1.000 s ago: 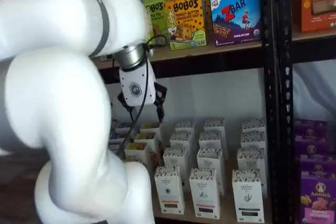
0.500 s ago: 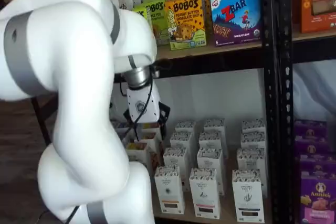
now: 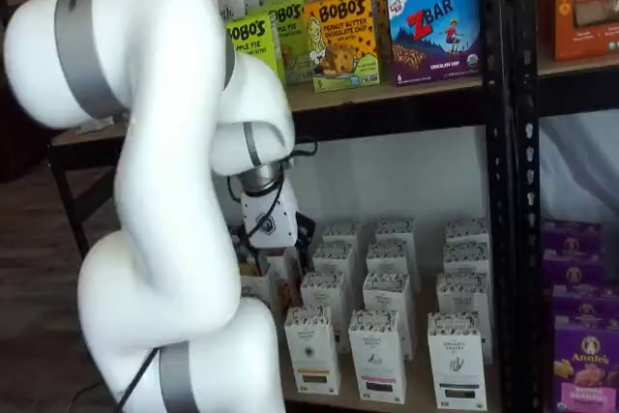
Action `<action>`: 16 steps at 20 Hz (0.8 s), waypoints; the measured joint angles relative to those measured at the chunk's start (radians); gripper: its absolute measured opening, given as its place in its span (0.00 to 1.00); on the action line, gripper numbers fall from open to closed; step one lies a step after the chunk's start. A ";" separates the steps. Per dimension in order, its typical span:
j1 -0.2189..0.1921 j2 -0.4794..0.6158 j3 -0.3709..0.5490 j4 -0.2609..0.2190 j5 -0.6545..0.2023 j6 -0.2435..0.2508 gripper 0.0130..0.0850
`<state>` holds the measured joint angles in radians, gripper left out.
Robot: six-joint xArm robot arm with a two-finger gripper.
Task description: Pick up the white box with a yellow strip in the middle, on the bottom shelf, the fourth box from the left
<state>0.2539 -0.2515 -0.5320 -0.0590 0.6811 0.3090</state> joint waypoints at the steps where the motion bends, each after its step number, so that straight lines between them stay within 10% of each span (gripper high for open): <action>1: 0.004 0.024 -0.007 -0.005 -0.014 0.008 1.00; 16: -0.024 0.346 -0.066 -0.045 -0.342 0.022 1.00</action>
<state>0.2301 0.0949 -0.5976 -0.1036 0.3392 0.3313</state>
